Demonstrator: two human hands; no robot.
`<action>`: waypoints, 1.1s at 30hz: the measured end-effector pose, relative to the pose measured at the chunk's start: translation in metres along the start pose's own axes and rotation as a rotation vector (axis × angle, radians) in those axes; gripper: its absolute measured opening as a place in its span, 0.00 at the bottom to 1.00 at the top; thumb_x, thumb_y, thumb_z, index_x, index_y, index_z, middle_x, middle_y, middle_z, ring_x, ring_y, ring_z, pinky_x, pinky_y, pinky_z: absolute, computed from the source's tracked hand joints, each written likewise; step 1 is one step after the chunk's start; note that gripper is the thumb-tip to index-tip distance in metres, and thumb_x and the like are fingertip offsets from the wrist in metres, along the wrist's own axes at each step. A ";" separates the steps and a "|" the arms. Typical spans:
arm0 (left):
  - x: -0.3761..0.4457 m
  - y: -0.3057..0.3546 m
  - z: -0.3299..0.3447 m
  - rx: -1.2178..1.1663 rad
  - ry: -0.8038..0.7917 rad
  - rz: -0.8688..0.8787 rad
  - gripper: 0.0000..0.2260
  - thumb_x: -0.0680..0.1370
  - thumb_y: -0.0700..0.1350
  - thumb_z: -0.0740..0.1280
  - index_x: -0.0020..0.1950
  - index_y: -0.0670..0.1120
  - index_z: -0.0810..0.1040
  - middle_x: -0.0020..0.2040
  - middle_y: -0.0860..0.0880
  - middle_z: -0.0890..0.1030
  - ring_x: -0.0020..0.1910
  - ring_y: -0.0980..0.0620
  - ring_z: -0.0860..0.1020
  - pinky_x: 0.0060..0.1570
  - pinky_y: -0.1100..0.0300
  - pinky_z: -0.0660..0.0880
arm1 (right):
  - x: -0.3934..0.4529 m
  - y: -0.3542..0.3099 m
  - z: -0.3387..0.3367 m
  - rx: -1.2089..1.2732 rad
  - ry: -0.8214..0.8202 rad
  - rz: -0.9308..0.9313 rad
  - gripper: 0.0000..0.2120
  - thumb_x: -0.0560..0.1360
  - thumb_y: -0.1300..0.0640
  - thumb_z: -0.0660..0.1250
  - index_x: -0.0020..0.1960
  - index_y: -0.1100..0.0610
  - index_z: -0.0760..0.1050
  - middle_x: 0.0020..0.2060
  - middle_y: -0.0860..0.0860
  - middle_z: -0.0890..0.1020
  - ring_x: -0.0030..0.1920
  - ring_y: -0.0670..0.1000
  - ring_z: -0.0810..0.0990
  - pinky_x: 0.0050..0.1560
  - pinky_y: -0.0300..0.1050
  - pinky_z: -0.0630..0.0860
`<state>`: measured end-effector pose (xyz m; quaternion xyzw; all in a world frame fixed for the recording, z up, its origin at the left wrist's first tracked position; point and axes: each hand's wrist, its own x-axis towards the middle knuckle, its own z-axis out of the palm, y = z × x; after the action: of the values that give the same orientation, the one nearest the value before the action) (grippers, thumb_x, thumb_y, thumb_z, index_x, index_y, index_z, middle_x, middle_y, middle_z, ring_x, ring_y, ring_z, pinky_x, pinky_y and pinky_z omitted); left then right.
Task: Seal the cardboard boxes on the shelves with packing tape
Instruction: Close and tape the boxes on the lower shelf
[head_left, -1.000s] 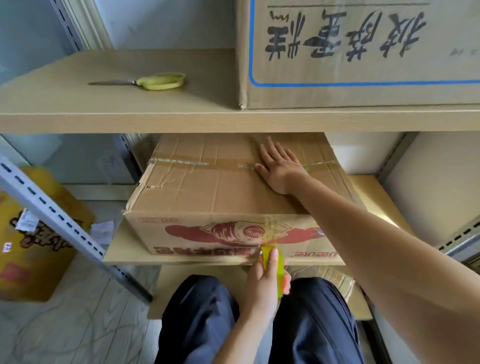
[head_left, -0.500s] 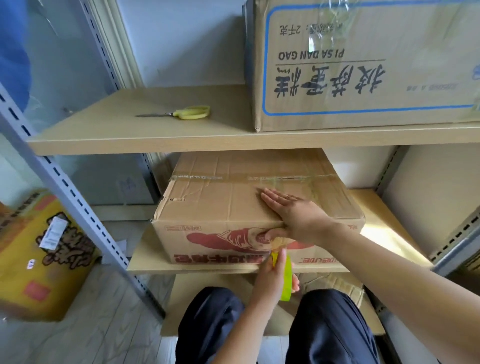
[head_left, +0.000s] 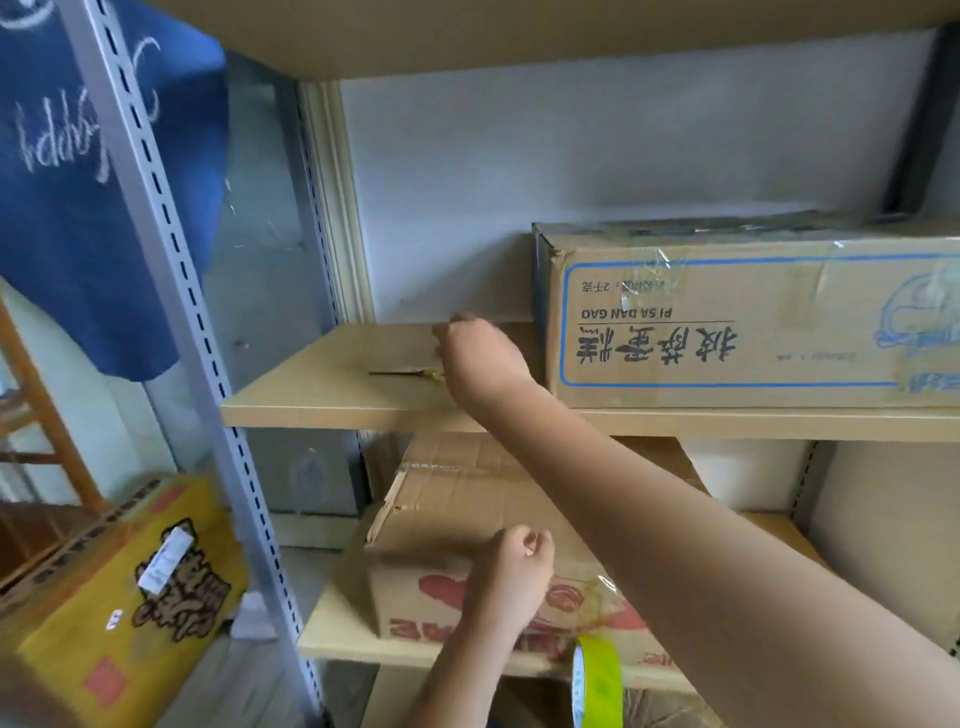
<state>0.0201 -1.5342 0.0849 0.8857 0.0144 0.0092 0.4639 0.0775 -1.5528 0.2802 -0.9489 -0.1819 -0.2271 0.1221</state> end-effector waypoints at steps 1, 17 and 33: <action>-0.002 0.000 0.003 -0.032 0.026 -0.005 0.17 0.76 0.59 0.58 0.46 0.49 0.79 0.42 0.49 0.84 0.39 0.50 0.81 0.46 0.53 0.80 | 0.010 0.002 0.003 0.003 -0.127 0.051 0.10 0.76 0.68 0.62 0.54 0.62 0.79 0.51 0.59 0.80 0.55 0.60 0.79 0.45 0.45 0.71; -0.045 -0.050 0.105 -0.303 -0.126 -0.194 0.15 0.79 0.52 0.67 0.60 0.48 0.67 0.56 0.46 0.79 0.52 0.44 0.81 0.52 0.54 0.76 | -0.266 0.151 0.016 0.257 -0.486 0.297 0.16 0.73 0.36 0.65 0.47 0.49 0.77 0.30 0.41 0.79 0.30 0.42 0.76 0.35 0.40 0.71; -0.048 -0.070 0.116 -0.858 -0.266 -0.251 0.09 0.81 0.38 0.65 0.61 0.46 0.72 0.43 0.39 0.81 0.34 0.45 0.82 0.35 0.56 0.79 | -0.283 0.235 0.065 0.668 -0.765 0.860 0.08 0.78 0.62 0.67 0.56 0.57 0.81 0.48 0.56 0.84 0.44 0.51 0.86 0.52 0.50 0.83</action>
<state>-0.0261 -1.5918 -0.0388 0.5989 0.0567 -0.1554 0.7836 -0.0382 -1.8268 0.0543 -0.8619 0.1218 0.2630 0.4160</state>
